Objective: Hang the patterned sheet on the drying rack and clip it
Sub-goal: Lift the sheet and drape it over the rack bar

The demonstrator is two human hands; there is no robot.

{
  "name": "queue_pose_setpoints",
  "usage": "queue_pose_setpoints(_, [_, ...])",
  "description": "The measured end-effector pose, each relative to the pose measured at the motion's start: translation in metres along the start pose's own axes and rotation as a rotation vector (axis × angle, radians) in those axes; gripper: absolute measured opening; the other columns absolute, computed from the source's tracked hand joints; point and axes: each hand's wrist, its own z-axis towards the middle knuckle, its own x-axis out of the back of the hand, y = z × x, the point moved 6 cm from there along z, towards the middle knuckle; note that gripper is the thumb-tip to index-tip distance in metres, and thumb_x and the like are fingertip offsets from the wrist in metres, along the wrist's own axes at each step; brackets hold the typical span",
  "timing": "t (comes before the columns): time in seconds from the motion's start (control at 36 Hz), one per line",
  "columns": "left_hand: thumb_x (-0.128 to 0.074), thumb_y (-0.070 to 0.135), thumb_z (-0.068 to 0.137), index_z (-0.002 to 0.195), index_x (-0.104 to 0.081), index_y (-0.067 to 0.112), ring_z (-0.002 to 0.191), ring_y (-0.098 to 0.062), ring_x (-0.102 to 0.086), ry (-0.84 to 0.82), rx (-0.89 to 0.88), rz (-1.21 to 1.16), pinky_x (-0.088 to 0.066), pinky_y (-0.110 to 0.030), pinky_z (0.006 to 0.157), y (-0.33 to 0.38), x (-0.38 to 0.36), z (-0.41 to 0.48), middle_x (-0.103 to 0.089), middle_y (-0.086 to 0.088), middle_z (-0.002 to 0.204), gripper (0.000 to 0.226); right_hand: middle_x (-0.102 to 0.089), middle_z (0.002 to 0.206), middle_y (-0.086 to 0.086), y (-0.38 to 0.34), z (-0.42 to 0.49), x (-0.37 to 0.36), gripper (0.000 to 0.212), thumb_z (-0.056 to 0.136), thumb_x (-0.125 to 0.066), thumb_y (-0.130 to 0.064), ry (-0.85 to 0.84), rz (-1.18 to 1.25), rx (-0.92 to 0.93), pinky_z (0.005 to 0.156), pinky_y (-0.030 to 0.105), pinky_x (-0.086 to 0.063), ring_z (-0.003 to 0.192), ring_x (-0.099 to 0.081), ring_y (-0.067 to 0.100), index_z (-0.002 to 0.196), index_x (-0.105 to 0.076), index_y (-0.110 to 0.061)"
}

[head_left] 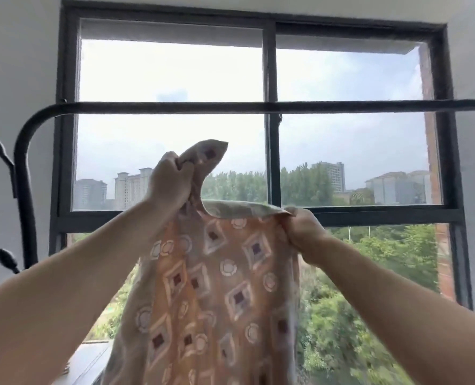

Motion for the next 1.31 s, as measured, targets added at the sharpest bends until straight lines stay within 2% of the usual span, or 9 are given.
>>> queue_pose_setpoints(0.17, [-0.043, 0.022, 0.094, 0.071, -0.042, 0.014, 0.042, -0.010, -0.048, 0.179, -0.036, -0.247, -0.035, -0.021, 0.034, 0.007, 0.027, 0.001, -0.048, -0.005, 0.064, 0.024, -0.055, 0.067, -0.008, -0.146, -0.021, 0.076, 0.010, 0.085, -0.056, -0.012, 0.662, -0.227, 0.707, 0.058, 0.022, -0.038, 0.069, -0.050, 0.014, 0.080, -0.060, -0.020])
queue_pose_setpoints(0.28, [-0.048, 0.014, 0.094, 0.095, -0.057, -0.001, 0.042, -0.013, -0.048, -0.105, 0.066, -0.239, -0.035, -0.017, 0.031, -0.026, -0.017, -0.010, -0.053, -0.017, 0.073, 0.017, -0.054, 0.062, 0.001, -0.087, -0.002, 0.028, 0.031, 0.090, -0.056, -0.024, 0.123, -0.872, 0.415, 0.054, 0.023, -0.029, 0.068, -0.046, 0.017, 0.060, -0.054, -0.016])
queue_pose_setpoints(0.39, [-0.059, 0.025, 0.091, 0.095, -0.058, -0.001, 0.042, -0.009, -0.053, -0.093, 0.179, -0.484, -0.041, -0.018, 0.038, -0.033, -0.004, 0.003, -0.056, -0.006, 0.065, 0.026, -0.049, 0.051, 0.003, -0.078, 0.001, 0.062, 0.036, 0.087, -0.060, -0.030, 0.307, -0.593, 0.347, 0.038, 0.015, -0.030, 0.052, -0.046, 0.018, 0.063, -0.060, -0.005])
queue_pose_setpoints(0.5, [-0.059, 0.041, 0.081, 0.067, -0.061, 0.014, 0.031, -0.007, -0.046, -0.574, 0.324, -0.472, -0.035, -0.017, 0.034, -0.003, -0.036, -0.034, -0.058, 0.001, 0.044, 0.031, -0.050, 0.050, 0.002, -0.081, 0.001, 0.054, 0.031, 0.086, -0.063, -0.026, 0.205, -0.469, 0.339, 0.033, 0.012, -0.030, 0.043, -0.045, 0.012, 0.064, -0.063, -0.004])
queue_pose_setpoints(0.64, [-0.075, 0.011, 0.074, 0.088, -0.059, 0.020, 0.064, -0.007, -0.065, -0.983, 0.127, -0.389, -0.052, -0.019, 0.059, 0.032, -0.077, -0.073, -0.068, 0.007, 0.071, 0.023, -0.045, 0.045, -0.002, -0.095, 0.003, 0.025, 0.038, 0.083, -0.058, -0.006, 0.094, -0.389, 0.428, 0.037, 0.012, -0.029, 0.037, -0.038, 0.002, 0.047, -0.051, -0.013])
queue_pose_setpoints(0.83, [-0.070, 0.011, 0.078, 0.074, -0.064, 0.009, 0.046, -0.011, -0.062, -0.537, 0.292, -0.404, -0.053, -0.018, 0.050, 0.020, -0.069, -0.043, -0.066, -0.001, 0.058, 0.008, -0.058, 0.066, -0.001, -0.080, -0.005, 0.017, 0.022, 0.078, -0.069, -0.025, -0.197, -0.136, 0.246, 0.046, 0.015, -0.045, 0.052, -0.053, 0.007, 0.093, -0.058, -0.012])
queue_pose_setpoints(0.92, [-0.065, 0.011, 0.083, 0.077, -0.062, 0.008, 0.048, -0.010, -0.062, -0.475, 0.287, -0.484, -0.053, -0.019, 0.051, 0.024, -0.064, -0.035, -0.063, -0.005, 0.065, 0.007, -0.062, 0.086, 0.003, -0.053, -0.013, 0.007, 0.016, 0.081, -0.066, -0.025, -0.424, -0.244, 0.059, 0.068, 0.022, -0.049, 0.075, -0.057, 0.012, 0.093, -0.059, -0.018])
queue_pose_setpoints(1.06, [-0.067, 0.017, 0.082, 0.081, -0.059, 0.011, 0.057, -0.020, -0.063, -0.380, 0.363, -0.555, -0.054, -0.032, 0.064, 0.020, -0.050, -0.024, -0.067, -0.005, 0.064, 0.010, -0.061, 0.083, -0.007, -0.004, -0.023, -0.004, 0.007, 0.084, -0.065, -0.021, -0.598, -0.481, -0.112, 0.061, 0.020, -0.038, 0.074, -0.050, 0.007, 0.080, -0.060, -0.023])
queue_pose_setpoints(1.31, [-0.058, 0.012, 0.089, 0.076, -0.059, 0.015, 0.041, -0.005, -0.058, -0.294, 0.158, -0.379, -0.047, -0.017, 0.044, 0.012, -0.014, -0.006, -0.062, 0.004, 0.052, 0.013, -0.057, 0.069, 0.005, -0.001, 0.002, 0.017, 0.018, 0.096, -0.047, -0.011, -0.166, 0.003, -0.165, 0.049, 0.025, -0.048, 0.053, -0.053, 0.013, 0.080, -0.055, -0.011])
